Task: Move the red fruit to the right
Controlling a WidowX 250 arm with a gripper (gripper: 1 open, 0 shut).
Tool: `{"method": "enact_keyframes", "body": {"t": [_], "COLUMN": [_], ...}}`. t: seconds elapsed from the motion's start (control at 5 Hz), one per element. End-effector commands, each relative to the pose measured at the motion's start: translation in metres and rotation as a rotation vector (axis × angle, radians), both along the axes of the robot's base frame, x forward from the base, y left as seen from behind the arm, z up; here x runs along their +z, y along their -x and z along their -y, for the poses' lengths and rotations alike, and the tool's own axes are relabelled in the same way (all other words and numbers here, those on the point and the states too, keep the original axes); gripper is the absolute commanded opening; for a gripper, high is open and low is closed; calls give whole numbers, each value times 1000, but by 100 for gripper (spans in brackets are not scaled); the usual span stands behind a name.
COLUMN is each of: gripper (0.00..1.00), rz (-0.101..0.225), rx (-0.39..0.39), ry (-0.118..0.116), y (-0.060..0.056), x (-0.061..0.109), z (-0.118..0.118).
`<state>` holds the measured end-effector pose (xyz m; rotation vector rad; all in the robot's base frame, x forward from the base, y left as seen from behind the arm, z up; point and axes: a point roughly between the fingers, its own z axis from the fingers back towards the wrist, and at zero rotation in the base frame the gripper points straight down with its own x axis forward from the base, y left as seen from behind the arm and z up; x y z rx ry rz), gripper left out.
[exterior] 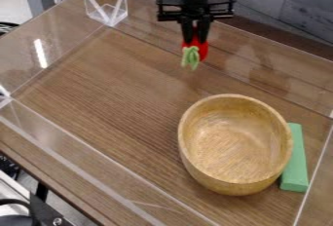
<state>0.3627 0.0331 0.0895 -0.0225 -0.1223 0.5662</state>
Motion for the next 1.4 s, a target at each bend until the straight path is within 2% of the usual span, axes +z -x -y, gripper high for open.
{"method": "enact_keyframes", "body": {"t": [0.0,0.4,0.8,1.0,1.2], "gripper": [0,0,0,0,0], "rz": [89,101,110,115,133], "rx": [10,71,80,131,41], "ry": [-9,-11,-11,-13,-2], "y": [-8,-12,-10,-12,6], "x": [30,25,34,41,60], "z": [12,16,16,13,25]}}
